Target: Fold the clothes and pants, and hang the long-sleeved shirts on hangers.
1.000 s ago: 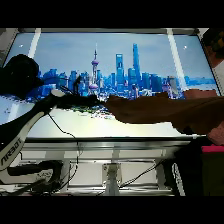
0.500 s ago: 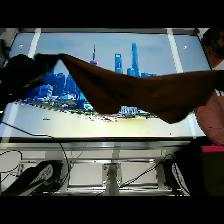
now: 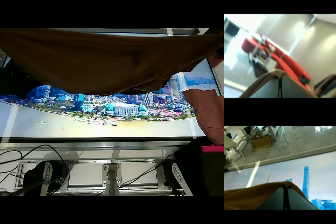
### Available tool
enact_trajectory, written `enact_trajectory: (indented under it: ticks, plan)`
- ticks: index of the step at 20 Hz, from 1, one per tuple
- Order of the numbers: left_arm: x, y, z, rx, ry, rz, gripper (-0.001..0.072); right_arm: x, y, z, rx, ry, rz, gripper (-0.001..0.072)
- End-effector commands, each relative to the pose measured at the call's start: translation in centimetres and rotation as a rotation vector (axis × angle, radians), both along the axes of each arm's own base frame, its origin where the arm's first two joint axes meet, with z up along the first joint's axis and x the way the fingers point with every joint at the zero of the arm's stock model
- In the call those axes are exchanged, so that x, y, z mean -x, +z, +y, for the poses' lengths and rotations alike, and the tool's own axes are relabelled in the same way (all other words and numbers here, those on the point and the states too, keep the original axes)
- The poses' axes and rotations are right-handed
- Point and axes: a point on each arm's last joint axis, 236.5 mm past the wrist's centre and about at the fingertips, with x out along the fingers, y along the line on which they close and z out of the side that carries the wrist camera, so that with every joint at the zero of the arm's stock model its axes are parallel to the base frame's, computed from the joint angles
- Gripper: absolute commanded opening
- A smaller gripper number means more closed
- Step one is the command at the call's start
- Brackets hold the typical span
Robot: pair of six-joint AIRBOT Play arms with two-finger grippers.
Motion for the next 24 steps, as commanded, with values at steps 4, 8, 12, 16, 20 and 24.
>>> enact_trajectory:
  ticks: [4,8,12,16,20,24]
  plan:
    - [9.9,7.5,-0.6,-0.096,0.22,-0.26,0.0019,11.2,7.1,3.9,0.17,0.098,-0.112,0.0014]
    - [12.4,9.4,-1.1,-0.089,0.254,-0.328,0.0018,16.6,11.6,4.1,0.234,0.048,-0.252,0.0013]
    - [9.3,7.5,-0.8,-0.008,0.156,-0.229,0.0018,14.8,11.1,2.0,0.265,-0.025,-0.21,0.0013]
    - [2.4,0.1,0.0,-0.009,0.049,0.078,0.0019,7.3,5.2,0.5,0.244,0.011,0.049,0.0014]
    - [-3.8,-9.1,0.9,0.016,-0.1,0.373,0.0019,-1.5,-3.4,-0.7,0.184,0.07,0.339,0.0015]
    - [-9.3,-18.7,1.1,0.024,-0.201,0.601,0.0019,-8.8,-13.6,-2.1,0.118,0.106,0.607,0.0014]
